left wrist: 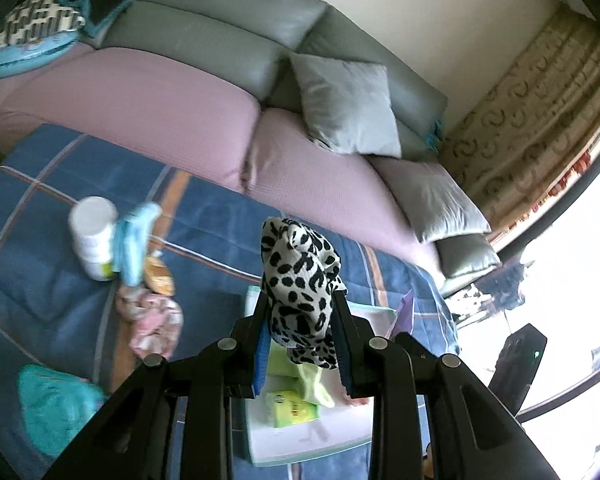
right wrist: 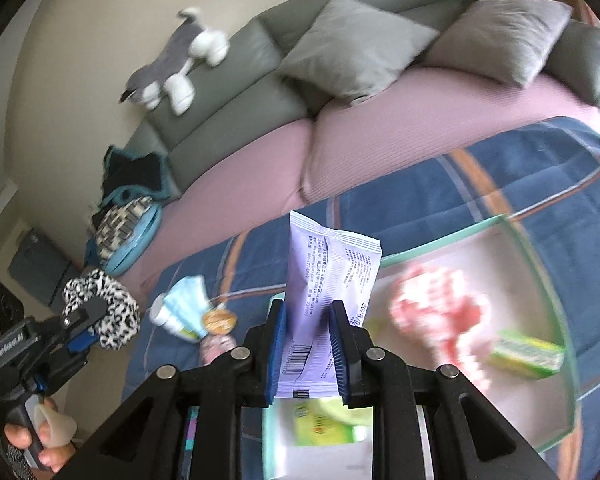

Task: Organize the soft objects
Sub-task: 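Lift and carry the scrunchie and purple packet over the white tray with both grippers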

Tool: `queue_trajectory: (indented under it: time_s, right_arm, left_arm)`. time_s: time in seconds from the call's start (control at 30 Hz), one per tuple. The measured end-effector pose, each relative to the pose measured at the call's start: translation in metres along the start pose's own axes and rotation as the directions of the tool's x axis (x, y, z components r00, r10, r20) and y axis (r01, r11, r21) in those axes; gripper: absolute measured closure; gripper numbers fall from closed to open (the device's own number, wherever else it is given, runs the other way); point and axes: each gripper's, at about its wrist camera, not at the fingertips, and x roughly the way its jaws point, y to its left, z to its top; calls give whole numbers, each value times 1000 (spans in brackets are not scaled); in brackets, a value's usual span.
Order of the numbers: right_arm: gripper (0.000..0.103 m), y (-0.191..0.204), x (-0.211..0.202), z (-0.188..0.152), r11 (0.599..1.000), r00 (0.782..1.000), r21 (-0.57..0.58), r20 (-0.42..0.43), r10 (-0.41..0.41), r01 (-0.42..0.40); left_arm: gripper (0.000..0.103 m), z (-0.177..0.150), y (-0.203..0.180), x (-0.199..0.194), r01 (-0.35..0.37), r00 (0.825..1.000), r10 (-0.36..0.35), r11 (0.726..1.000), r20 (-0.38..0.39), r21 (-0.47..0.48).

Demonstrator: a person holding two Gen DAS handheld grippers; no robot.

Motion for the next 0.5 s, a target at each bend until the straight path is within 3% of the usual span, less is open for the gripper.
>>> queue_trajectory:
  time_s: [0.5]
  right_arm:
    - [80,-75,-5,38,984,984,31,11,-176,176]
  left_arm:
    - [74,-22,-52,82,77,988,-65,994,-139,80]
